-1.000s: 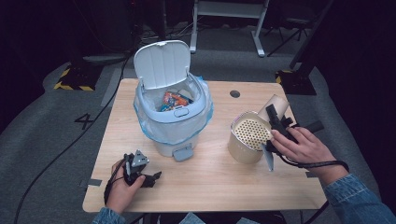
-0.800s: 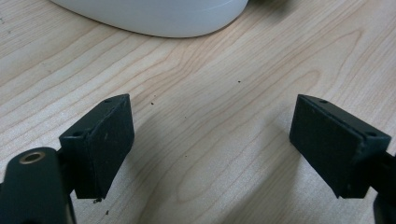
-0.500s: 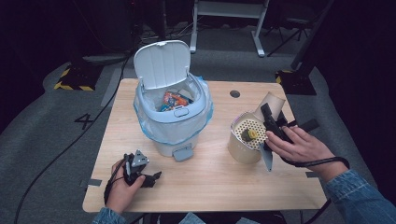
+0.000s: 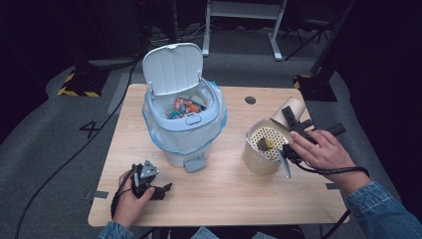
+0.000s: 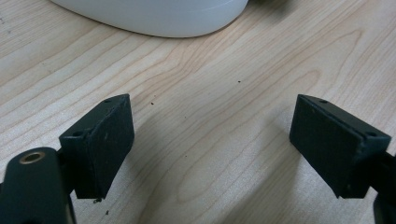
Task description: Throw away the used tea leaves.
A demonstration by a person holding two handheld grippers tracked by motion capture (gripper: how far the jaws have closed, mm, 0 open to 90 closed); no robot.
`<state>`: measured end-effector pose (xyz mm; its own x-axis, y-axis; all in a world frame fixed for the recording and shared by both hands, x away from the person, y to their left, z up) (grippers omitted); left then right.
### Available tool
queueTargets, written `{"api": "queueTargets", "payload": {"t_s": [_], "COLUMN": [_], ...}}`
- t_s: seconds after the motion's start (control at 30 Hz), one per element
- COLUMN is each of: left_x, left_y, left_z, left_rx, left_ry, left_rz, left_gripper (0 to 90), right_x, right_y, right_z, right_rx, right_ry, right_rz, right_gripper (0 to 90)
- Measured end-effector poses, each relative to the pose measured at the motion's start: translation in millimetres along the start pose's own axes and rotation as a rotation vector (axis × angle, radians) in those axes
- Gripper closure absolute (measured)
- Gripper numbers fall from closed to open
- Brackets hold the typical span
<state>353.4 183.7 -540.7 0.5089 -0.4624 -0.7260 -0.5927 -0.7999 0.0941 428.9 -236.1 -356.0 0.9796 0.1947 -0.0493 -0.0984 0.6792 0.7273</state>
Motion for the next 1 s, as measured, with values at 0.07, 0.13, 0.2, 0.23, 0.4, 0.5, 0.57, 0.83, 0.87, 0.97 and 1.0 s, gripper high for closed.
{"api": "queueTargets", "payload": {"t_s": [0.07, 0.13, 0.2, 0.23, 0.4, 0.5, 0.57, 0.83, 0.87, 0.97, 1.0], "left_x": [0.0, 0.0, 0.0, 0.0, 0.0, 0.0, 0.0, 0.0, 0.0, 0.0, 0.0], "left_y": [0.1, 0.0, 0.0, 0.1, 0.0, 0.1, 0.0, 0.0, 0.0, 0.0, 0.1], "left_z": [0.0, 0.0, 0.0, 0.0, 0.0, 0.0, 0.0, 0.0, 0.0, 0.0, 0.0], "left_rx": [-0.001, 0.001, 0.001, -0.001, -0.001, -0.001, 0.000, -0.001, 0.000, 0.000, -0.001], "left_ry": [0.000, 0.000, 0.000, 0.000, 0.000, 0.000, 0.000, 0.000, 0.000, 0.000, 0.000], "left_rz": [0.000, 0.000, 0.000, 0.000, 0.000, 0.000, 0.000, 0.000, 0.000, 0.000, 0.000], "left_gripper": [14.3, 14.3, 14.3, 14.3, 14.3, 14.3, 14.3, 14.3, 14.3, 14.3, 14.2], "right_x": [2.1, 4.0, 6.2, 7.5, 13.6, 14.5, 15.8, 18.1, 18.7, 21.6, 22.2], "right_y": [-0.6, -2.6, -4.9, -6.3, -11.8, -15.1, -16.1, -23.5, -25.0, -30.1, -31.4], "right_z": [4.8, 9.0, 13.9, 16.7, 30.8, 36.8, 40.2, 43.6, 42.9, 43.1, 43.1], "right_rx": [0.145, 0.291, 0.385, 0.429, 0.707, 0.900, 1.010, 1.463, 1.524, 1.630, 1.673], "right_ry": [0.038, 0.073, 0.090, 0.101, 0.178, 0.229, 0.273, 0.438, 0.467, 0.500, 0.521], "right_rz": [-0.045, -0.090, -0.108, -0.122, -0.193, -0.245, -0.271, -0.435, -0.468, -0.523, -0.542], "right_gripper": [33.2, 32.6, 32.5, 32.5, 32.5, 32.5, 32.3, 31.9, 31.8, 31.5, 31.4]}}
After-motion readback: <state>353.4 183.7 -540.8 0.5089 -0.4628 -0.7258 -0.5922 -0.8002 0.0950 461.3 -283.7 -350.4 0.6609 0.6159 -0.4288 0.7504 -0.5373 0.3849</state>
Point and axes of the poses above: each handheld gripper's, and its own axes: x roughly forward along the jaws, z roughly out of its underside, y roughly to its right, the point moved 5 cm from there along x, roughly forward along the jaws, and after that the axes turned 7 degrees about -x, right-handed, at the moved point
